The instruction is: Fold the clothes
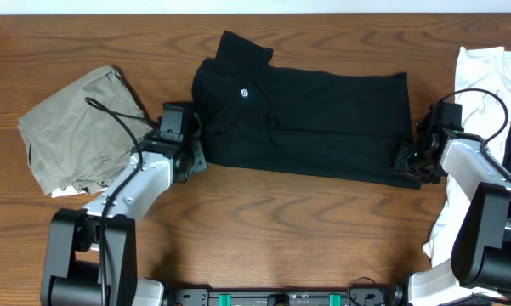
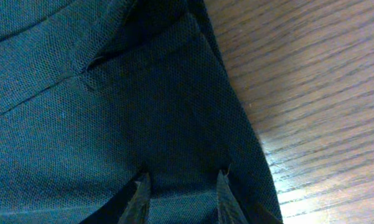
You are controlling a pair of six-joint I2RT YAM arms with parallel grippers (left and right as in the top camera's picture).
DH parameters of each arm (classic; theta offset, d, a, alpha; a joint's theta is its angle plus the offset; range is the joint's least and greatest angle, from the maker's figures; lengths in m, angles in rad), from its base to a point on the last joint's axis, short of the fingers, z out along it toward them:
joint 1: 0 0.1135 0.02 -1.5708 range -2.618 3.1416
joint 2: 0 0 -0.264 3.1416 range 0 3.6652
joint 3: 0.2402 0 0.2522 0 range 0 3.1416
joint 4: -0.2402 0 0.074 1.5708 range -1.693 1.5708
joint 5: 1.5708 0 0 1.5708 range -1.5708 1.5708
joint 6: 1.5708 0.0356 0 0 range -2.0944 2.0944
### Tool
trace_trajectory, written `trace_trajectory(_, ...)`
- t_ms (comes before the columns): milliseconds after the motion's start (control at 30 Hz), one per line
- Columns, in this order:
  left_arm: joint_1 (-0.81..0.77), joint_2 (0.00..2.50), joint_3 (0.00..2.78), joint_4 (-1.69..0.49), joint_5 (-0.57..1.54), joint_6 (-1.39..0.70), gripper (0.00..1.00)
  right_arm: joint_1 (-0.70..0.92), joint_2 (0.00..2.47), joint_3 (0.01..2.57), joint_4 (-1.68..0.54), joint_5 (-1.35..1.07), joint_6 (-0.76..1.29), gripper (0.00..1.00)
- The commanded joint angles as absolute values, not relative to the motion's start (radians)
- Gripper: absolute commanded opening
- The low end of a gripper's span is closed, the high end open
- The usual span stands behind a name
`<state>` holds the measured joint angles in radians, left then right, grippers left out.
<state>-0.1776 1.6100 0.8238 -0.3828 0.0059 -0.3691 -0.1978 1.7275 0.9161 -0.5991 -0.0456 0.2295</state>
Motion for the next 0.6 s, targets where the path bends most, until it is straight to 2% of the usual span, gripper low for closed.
trace_trajectory(0,-0.171,1.615,0.802,-0.390,-0.037,-0.368,0.27,-0.205,1.769,0.869,-0.629,-0.011,0.227,0.34)
trace_trajectory(67,-0.171,1.615,0.802,-0.399,-0.067,-0.368,0.11,-0.205,1.769,0.869,-0.630,-0.011,0.227,0.34)
trace_trajectory(200,-0.171,1.615,0.802,-0.449,-0.149,-0.368,0.07,-0.205,1.769,0.869,-0.632,-0.010,0.227,0.34)
trace_trajectory(300,-0.171,1.615,0.802,-0.494,-0.200,-0.379,0.08,-0.205,1.769,0.869,-0.631,-0.011,0.228,0.34)
trace_trajectory(433,-0.171,1.615,0.802,-0.508,-0.200,-0.379,0.16,-0.205,1.769,0.869,-0.630,-0.010,0.228,0.34)
trace_trajectory(533,-0.171,1.615,0.802,-0.524,-0.200,-0.379,0.17,-0.205,1.769,0.869,-0.632,-0.001,0.228,0.34)
trace_trajectory(567,-0.171,1.615,0.802,-0.532,-0.200,-0.379,0.24,-0.205,1.769,0.869,-0.633,0.007,0.228,0.34)
